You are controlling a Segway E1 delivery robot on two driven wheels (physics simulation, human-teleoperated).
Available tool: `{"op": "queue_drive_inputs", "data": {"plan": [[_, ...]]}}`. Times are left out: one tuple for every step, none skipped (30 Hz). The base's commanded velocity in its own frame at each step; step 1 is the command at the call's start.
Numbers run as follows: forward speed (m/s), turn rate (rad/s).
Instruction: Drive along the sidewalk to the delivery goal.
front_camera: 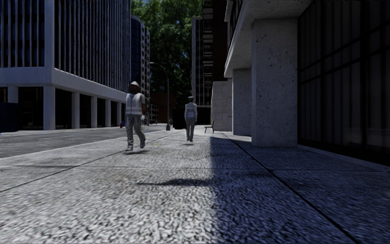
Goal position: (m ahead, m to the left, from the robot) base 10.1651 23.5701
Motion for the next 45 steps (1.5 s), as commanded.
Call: {"op": "queue_drive_inputs", "data": {"plan": [[2.00,0.17],[2.00,0.00],[2.00,0.00],[2.00,0.00],[2.00,0.00],[2.00,0.00],[2.00,0.00],[2.00,0.00],[2.00,0.00],[2.00,0.00],[2.00,0.00],[2.00,0.00],[2.00,0.00],[2.00,0.00],[2.00,0.00],[2.00,0.00],[2.00,0.00],[2.00,0.00],[2.00,0.00],[2.00,0.00],[2.00,0.00],[2.00,0.00],[2.00,0.00],[2.00,0.00],[2.00,0.00],[2.00,0.00],[2.00,0.04],[2.00,0.07],[2.00,0.07],[2.00,0.07],[2.00,0.07],[2.00,0.09],[2.00,0.09],[2.00,0.12],[2.00,0.13],[2.00,0.14],[2.00,0.16],[2.00,0.18],[2.00,0.19],[2.00,0.19],[2.00,0.20],[2.00,0.20],[2.00,0.20],[2.00,0.20],[2.00,0.21]]}}
